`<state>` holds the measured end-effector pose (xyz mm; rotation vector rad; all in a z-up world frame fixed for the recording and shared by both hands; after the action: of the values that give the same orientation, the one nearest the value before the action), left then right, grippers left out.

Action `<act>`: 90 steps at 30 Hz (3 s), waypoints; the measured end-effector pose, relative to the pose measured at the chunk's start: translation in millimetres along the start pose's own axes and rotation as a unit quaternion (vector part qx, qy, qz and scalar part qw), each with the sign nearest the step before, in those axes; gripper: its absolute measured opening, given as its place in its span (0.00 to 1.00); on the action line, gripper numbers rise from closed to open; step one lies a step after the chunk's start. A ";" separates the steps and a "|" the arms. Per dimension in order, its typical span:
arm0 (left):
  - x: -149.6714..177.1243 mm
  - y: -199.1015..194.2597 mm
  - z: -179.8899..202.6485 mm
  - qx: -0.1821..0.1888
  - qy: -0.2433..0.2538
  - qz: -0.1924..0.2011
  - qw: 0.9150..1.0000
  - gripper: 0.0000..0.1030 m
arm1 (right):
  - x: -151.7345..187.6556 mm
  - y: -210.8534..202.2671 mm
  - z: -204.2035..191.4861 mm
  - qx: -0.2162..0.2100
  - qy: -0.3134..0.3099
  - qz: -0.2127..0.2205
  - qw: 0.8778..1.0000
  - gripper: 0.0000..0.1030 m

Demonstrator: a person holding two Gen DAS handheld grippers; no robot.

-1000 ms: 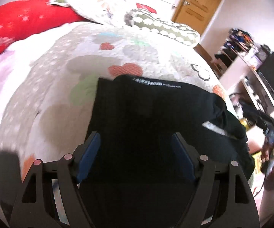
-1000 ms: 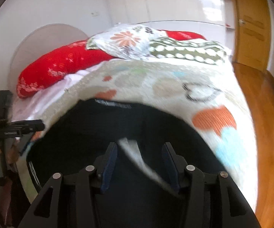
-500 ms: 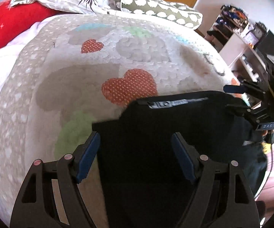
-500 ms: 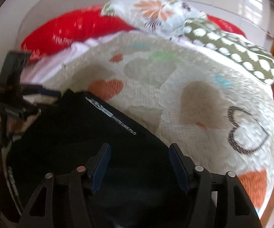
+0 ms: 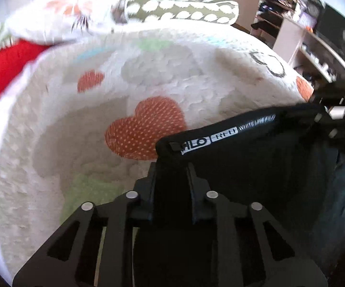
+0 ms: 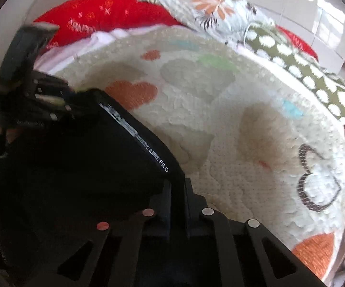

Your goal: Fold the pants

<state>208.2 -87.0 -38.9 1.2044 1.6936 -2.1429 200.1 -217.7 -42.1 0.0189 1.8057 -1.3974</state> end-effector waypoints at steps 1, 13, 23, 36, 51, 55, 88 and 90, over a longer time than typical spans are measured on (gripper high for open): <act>-2.0 -9.2 3.8 -0.003 0.003 0.009 1.000 0.18 | -5.0 -14.4 -3.9 -0.001 0.002 0.016 1.000 0.07; 47.7 -199.8 38.7 -0.012 -0.020 0.146 0.989 0.18 | 22.3 -182.9 -136.6 -0.080 -0.059 0.133 0.986 0.06; 170.5 -192.3 25.0 0.011 -0.161 0.064 0.985 0.57 | 115.2 -144.8 -221.1 -0.147 -0.095 0.017 0.984 0.07; 164.0 -197.4 14.0 0.013 -0.236 0.072 0.969 0.74 | 126.0 -185.7 -107.4 -0.056 0.131 0.101 0.985 0.54; 148.3 -233.6 40.9 0.076 -0.250 0.138 0.955 0.82 | 42.8 -44.9 -95.2 -0.023 0.034 -0.013 0.999 0.21; 152.9 -222.4 43.5 0.091 -0.314 0.136 0.935 0.82 | 60.1 -58.1 -95.7 -0.008 0.039 0.012 0.999 0.07; 108.7 -183.6 29.7 0.046 -0.306 0.162 0.937 0.31 | 30.9 -90.1 -75.9 -0.009 0.115 0.086 0.990 0.07; 102.8 -192.4 29.6 0.029 -0.261 0.169 0.950 0.31 | 29.4 -94.2 -74.0 -0.007 0.118 0.092 0.989 0.07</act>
<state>16.4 -10.6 37.5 0.7654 1.1190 -2.0599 92.5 -207.2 17.4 0.3482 1.9512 -1.2938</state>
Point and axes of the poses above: each gripper's, at about its wrist camera, not at the fingertips, and y roughly the way its jaws point, z to its right, x to its underside, the point moved 8 cm from there along y, roughly the way its jaws point, and after that the axes turned 8 degrees about z, right-handed, at the moved point
